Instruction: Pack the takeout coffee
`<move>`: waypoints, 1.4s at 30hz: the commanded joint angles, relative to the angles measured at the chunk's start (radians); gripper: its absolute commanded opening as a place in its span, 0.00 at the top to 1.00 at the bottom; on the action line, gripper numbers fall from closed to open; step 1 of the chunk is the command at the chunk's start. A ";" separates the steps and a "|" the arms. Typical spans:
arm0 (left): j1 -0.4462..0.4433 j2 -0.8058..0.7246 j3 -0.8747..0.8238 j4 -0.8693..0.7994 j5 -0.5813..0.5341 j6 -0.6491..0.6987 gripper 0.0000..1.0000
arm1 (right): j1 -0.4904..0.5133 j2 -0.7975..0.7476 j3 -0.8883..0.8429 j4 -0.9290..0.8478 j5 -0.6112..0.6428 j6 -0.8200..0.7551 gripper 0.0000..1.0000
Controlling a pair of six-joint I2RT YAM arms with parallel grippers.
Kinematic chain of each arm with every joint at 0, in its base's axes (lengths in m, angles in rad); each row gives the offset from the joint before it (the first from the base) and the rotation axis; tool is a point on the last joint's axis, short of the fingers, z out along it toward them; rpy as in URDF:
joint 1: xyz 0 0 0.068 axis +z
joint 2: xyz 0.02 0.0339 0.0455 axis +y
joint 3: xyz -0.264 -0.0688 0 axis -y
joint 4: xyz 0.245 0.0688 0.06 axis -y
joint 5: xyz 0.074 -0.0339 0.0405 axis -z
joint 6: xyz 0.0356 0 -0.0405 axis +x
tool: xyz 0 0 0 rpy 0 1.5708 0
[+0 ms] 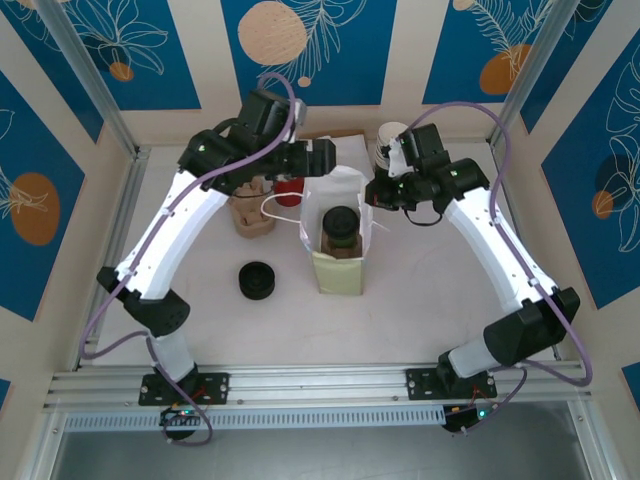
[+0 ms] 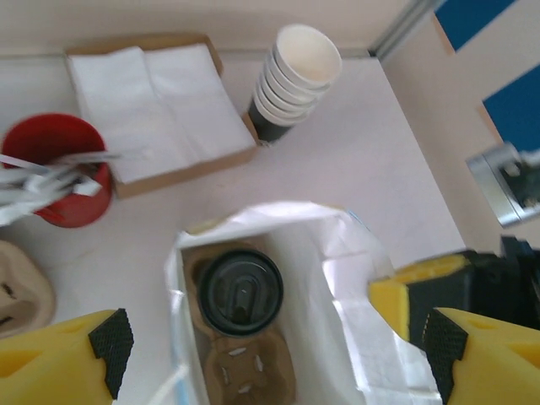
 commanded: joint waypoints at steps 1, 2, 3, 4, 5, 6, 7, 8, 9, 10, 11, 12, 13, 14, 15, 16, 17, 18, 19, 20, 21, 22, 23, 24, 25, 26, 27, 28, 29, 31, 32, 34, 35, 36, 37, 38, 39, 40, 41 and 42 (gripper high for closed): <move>0.043 -0.025 -0.023 0.009 -0.060 0.014 0.10 | -0.006 -0.067 -0.056 0.115 -0.069 -0.018 0.97; 0.054 -0.032 -0.039 0.015 -0.059 0.010 0.10 | -0.006 -0.081 -0.078 0.129 -0.080 -0.018 0.97; 0.062 -0.037 -0.051 0.020 -0.062 0.008 0.10 | -0.006 -0.094 -0.094 0.139 -0.090 -0.018 0.97; 0.069 -0.044 -0.065 0.028 -0.063 0.007 0.10 | -0.006 -0.107 -0.112 0.152 -0.099 -0.017 0.97; 0.076 -0.047 -0.076 0.035 -0.060 0.004 0.10 | -0.006 -0.121 -0.129 0.162 -0.108 -0.015 0.97; 0.080 -0.048 -0.083 0.036 -0.057 0.004 0.10 | -0.006 -0.130 -0.142 0.171 -0.114 -0.013 0.97; 0.084 -0.048 -0.086 0.033 -0.057 0.001 0.09 | -0.006 -0.145 -0.156 0.182 -0.122 -0.012 0.97; 0.087 -0.048 -0.088 0.029 -0.057 0.002 0.10 | -0.006 -0.157 -0.172 0.195 -0.132 -0.012 0.97; 0.088 -0.048 -0.090 0.027 -0.057 0.001 0.10 | -0.006 -0.168 -0.185 0.205 -0.140 -0.012 0.97; 0.089 -0.049 -0.095 0.024 -0.061 0.002 0.10 | -0.005 -0.181 -0.198 0.217 -0.149 -0.012 0.97; 0.092 -0.050 -0.100 0.022 -0.063 0.000 0.09 | -0.005 -0.194 -0.213 0.227 -0.158 -0.012 0.97; 0.094 -0.053 -0.108 0.022 -0.064 0.000 0.10 | -0.006 -0.204 -0.226 0.238 -0.166 -0.012 0.97; 0.098 -0.057 -0.116 0.022 -0.067 -0.002 0.09 | -0.005 -0.216 -0.242 0.250 -0.174 -0.010 0.97; 0.102 -0.061 -0.128 0.024 -0.069 -0.001 0.10 | -0.005 -0.225 -0.256 0.261 -0.180 -0.002 0.97; 0.108 -0.062 -0.135 0.024 -0.070 -0.005 0.09 | -0.007 -0.226 -0.264 0.263 -0.182 0.004 0.97; 0.114 -0.064 -0.140 0.021 -0.074 -0.011 0.09 | -0.007 -0.226 -0.265 0.261 -0.182 0.010 0.97; 0.122 -0.064 -0.144 0.019 -0.074 -0.016 0.09 | -0.007 -0.223 -0.264 0.261 -0.185 0.015 0.97; 0.127 -0.065 -0.146 0.017 -0.077 -0.017 0.09 | -0.008 -0.218 -0.261 0.262 -0.185 0.019 0.97; 0.134 -0.063 -0.147 0.013 -0.082 -0.020 0.09 | -0.009 -0.211 -0.257 0.264 -0.184 0.025 0.97; 0.139 -0.061 -0.147 0.005 -0.087 -0.023 0.09 | -0.011 -0.201 -0.252 0.265 -0.185 0.030 0.97; 0.145 -0.060 -0.148 0.001 -0.088 -0.026 0.09 | -0.013 -0.192 -0.246 0.267 -0.193 0.031 0.97; 0.150 -0.060 -0.150 -0.003 -0.088 -0.028 0.09 | -0.015 -0.179 -0.240 0.271 -0.202 0.032 0.97; 0.156 -0.059 -0.154 -0.007 -0.089 -0.030 0.09 | -0.017 -0.167 -0.233 0.278 -0.212 0.034 0.97; 0.161 -0.060 -0.157 -0.011 -0.088 -0.033 0.09 | -0.017 -0.156 -0.229 0.285 -0.222 0.034 0.97; 0.165 -0.060 -0.162 -0.014 -0.087 -0.035 0.09 | -0.016 -0.146 -0.225 0.293 -0.231 0.036 0.97; 0.168 -0.063 -0.169 -0.014 -0.086 -0.035 0.09 | -0.018 -0.133 -0.222 0.302 -0.244 0.038 0.97; 0.170 -0.067 -0.180 -0.011 -0.086 -0.037 0.09 | -0.020 -0.126 -0.220 0.308 -0.252 0.041 0.97; 0.172 -0.070 -0.189 -0.007 -0.086 -0.039 0.09 | -0.019 -0.116 -0.217 0.318 -0.261 0.041 0.97; 0.173 -0.074 -0.200 -0.004 -0.086 -0.043 0.09 | -0.020 -0.108 -0.217 0.326 -0.271 0.044 0.97; 0.178 -0.081 -0.212 -0.002 -0.085 -0.051 0.09 | -0.023 -0.090 -0.214 0.337 -0.287 0.048 0.97; 0.182 -0.081 -0.218 -0.004 -0.084 -0.056 0.09 | -0.024 -0.081 -0.209 0.336 -0.293 0.049 0.97; 0.185 -0.083 -0.222 -0.008 -0.080 -0.062 0.09 | -0.027 -0.066 -0.199 0.338 -0.303 0.049 0.97; 0.187 -0.085 -0.224 -0.009 -0.079 -0.062 0.09 | -0.028 -0.061 -0.195 0.338 -0.306 0.051 0.97; 0.188 -0.086 -0.227 -0.009 -0.077 -0.062 0.09 | -0.029 -0.056 -0.194 0.338 -0.311 0.053 0.97; 0.190 -0.087 -0.228 -0.010 -0.077 -0.065 0.09 | -0.032 -0.050 -0.194 0.338 -0.314 0.055 0.97; 0.191 -0.087 -0.228 -0.014 -0.077 -0.067 0.09 | -0.032 -0.046 -0.191 0.336 -0.316 0.057 0.97; 0.191 -0.087 -0.230 -0.016 -0.077 -0.068 0.08 | -0.031 -0.042 -0.191 0.333 -0.316 0.059 0.97; 0.194 -0.085 -0.229 -0.020 -0.077 -0.070 0.08 | -0.031 -0.037 -0.190 0.330 -0.316 0.058 0.97; 0.195 -0.085 -0.230 -0.024 -0.075 -0.070 0.08 | -0.033 -0.032 -0.189 0.330 -0.314 0.061 0.96; 0.196 -0.086 -0.231 -0.025 -0.073 -0.071 0.08 | -0.033 -0.029 -0.188 0.329 -0.314 0.064 0.96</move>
